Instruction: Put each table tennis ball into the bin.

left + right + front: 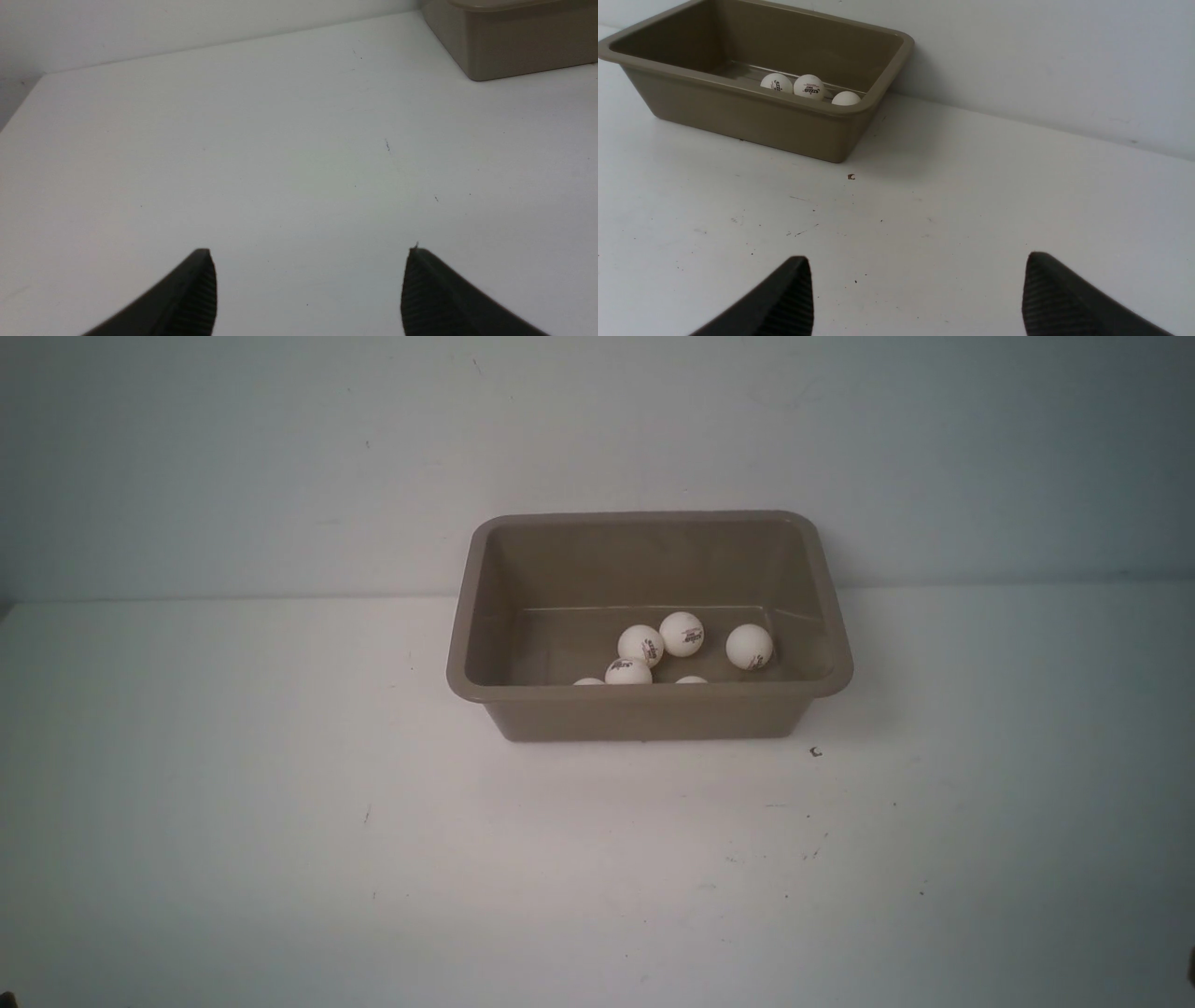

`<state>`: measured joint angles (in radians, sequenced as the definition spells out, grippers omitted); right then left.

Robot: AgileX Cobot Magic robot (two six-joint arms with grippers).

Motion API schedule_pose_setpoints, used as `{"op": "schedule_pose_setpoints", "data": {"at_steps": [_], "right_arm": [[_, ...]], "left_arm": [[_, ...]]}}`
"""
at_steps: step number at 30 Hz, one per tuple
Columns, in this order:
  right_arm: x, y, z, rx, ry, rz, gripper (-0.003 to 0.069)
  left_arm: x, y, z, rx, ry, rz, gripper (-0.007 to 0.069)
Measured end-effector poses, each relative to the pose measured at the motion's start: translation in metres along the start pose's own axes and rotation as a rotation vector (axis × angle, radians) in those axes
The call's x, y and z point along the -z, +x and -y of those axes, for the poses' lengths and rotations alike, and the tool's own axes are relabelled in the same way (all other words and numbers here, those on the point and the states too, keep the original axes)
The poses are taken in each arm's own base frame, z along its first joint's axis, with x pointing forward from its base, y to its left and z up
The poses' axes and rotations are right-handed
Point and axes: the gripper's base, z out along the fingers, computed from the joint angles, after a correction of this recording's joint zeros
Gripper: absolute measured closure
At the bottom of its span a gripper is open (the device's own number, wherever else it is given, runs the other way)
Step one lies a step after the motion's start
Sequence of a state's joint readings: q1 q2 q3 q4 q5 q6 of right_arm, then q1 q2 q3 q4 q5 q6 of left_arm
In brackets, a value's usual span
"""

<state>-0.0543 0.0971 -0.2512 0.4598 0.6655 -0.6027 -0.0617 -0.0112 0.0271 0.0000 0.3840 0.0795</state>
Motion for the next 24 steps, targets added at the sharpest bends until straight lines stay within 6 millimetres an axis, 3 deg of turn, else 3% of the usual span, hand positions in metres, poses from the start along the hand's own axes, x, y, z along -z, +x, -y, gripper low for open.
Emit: {"op": "schedule_pose_setpoints", "data": {"at_steps": [6,14,20,24], "right_arm": [[-0.003,-0.003,0.002,-0.035,0.017,0.099,0.0113],[-0.014,0.031,0.002,-0.044,0.041,0.243,0.0113],[-0.022,0.054,-0.004,0.011,-0.008,0.149,0.0113],[-0.023,0.059,-0.007,0.018,-0.03,0.109,0.0113]], "left_arm": [[0.0,0.0,0.0,0.001,0.0,0.0,0.0146],[0.0,0.0,0.0,0.002,0.0,0.0,0.0146],[0.0,0.0,0.0,0.002,0.0,0.0,0.0146],[0.0,0.0,0.0,0.002,0.0,0.0,0.0146]]}}
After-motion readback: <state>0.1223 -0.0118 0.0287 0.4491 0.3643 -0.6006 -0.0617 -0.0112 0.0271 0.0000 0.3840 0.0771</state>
